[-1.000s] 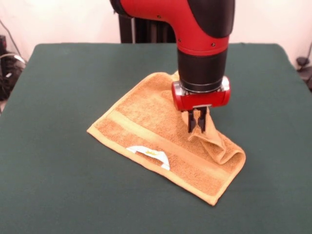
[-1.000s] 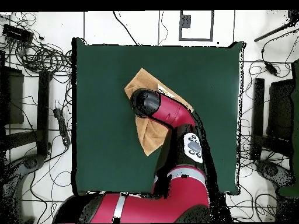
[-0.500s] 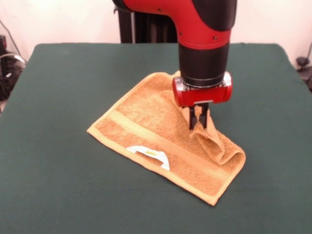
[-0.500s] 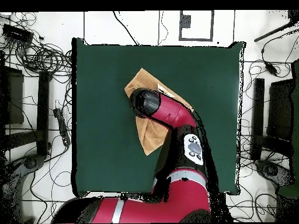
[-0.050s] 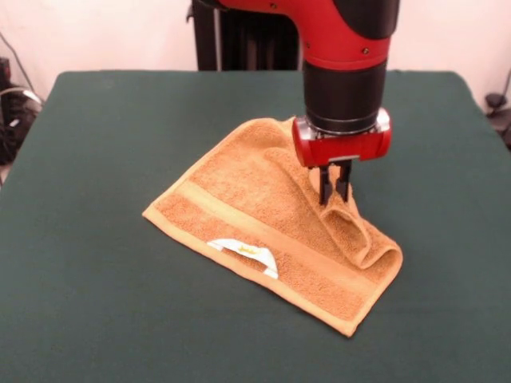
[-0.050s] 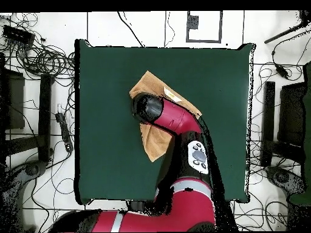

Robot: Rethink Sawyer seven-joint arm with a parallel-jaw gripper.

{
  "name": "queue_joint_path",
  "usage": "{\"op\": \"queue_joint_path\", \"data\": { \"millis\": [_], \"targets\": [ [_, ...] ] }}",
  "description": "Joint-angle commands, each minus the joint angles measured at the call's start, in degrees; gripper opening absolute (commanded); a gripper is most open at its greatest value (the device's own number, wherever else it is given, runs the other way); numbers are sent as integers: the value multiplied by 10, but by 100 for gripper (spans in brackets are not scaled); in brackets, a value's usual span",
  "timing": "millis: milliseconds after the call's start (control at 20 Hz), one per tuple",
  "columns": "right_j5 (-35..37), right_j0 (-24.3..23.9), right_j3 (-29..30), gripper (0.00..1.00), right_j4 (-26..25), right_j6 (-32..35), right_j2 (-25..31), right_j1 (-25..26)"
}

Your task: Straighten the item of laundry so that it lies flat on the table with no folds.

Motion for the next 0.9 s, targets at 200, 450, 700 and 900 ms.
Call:
{"op": "queue_joint_path", "data": {
  "millis": [200,450,700,900],
  "targets": [
    [-2,8,84,0,42,166,79,7],
    [-4,11,92,0,42,160,78,4],
    [-4,9,95,0,35,149,79,5],
    [-14,6,108,0,38,151,86,0]
  ]
}}
